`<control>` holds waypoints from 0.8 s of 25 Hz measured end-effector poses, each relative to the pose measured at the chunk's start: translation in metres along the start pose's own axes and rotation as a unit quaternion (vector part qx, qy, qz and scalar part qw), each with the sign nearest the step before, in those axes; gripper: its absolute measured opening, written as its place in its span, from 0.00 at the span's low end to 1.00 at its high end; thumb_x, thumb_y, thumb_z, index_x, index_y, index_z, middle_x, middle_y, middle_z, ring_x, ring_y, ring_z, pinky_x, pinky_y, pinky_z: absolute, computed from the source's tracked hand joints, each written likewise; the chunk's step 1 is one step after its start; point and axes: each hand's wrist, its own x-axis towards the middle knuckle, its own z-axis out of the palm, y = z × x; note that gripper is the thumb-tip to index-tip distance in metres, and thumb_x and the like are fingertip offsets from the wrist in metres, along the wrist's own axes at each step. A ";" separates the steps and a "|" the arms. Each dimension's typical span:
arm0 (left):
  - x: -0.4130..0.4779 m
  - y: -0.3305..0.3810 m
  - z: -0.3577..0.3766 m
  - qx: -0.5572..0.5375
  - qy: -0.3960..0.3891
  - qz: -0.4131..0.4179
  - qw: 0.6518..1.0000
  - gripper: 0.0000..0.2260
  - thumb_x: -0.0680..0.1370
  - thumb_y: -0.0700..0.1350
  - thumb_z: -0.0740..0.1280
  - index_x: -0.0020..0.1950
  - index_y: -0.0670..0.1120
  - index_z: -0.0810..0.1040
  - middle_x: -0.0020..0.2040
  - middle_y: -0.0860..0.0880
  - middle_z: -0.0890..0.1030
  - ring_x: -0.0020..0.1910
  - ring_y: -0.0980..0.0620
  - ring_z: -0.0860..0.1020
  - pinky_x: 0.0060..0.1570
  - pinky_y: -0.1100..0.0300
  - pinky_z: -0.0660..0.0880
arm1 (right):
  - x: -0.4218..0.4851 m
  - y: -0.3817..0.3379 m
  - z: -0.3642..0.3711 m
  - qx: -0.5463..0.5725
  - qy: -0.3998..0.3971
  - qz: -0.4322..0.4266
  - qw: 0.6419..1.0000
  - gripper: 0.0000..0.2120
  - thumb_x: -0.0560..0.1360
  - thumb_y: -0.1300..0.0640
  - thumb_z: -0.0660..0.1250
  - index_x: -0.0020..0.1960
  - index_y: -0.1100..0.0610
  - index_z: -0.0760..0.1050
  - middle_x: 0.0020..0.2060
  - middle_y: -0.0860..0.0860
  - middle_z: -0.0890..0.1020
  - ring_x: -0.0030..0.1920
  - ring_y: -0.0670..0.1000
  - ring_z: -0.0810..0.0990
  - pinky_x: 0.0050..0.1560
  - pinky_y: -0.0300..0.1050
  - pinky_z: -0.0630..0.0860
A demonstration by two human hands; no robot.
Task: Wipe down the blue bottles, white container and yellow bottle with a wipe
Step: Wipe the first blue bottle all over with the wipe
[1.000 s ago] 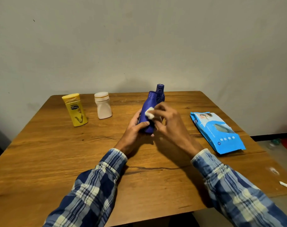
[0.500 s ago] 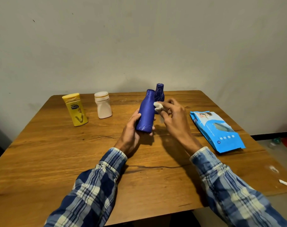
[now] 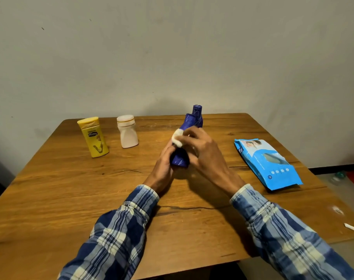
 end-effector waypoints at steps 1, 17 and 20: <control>0.000 0.001 0.000 0.008 -0.002 0.000 1.000 0.19 0.86 0.48 0.57 0.77 0.50 0.70 0.70 0.43 0.79 0.67 0.42 0.78 0.68 0.41 0.74 | 0.000 0.003 -0.001 -0.006 -0.015 -0.018 1.000 0.15 0.74 0.64 0.72 0.60 0.59 0.81 0.54 0.57 0.79 0.52 0.55 0.78 0.52 0.51 0.81; 0.000 0.001 -0.002 0.053 -0.015 0.014 0.998 0.20 0.86 0.48 0.58 0.78 0.55 0.67 0.71 0.44 0.77 0.64 0.44 0.80 0.62 0.42 0.77 | 0.016 0.007 -0.007 -0.026 0.009 0.019 0.999 0.14 0.75 0.64 0.71 0.61 0.61 0.80 0.56 0.57 0.76 0.53 0.53 0.77 0.54 0.42 0.79; 0.000 0.003 -0.002 0.029 -0.008 0.016 0.999 0.20 0.86 0.48 0.58 0.79 0.54 0.67 0.68 0.43 0.78 0.58 0.44 0.81 0.54 0.47 0.79 | 0.027 0.010 -0.009 -0.016 0.062 0.078 0.995 0.13 0.77 0.64 0.69 0.61 0.60 0.79 0.55 0.56 0.75 0.54 0.53 0.77 0.54 0.45 0.80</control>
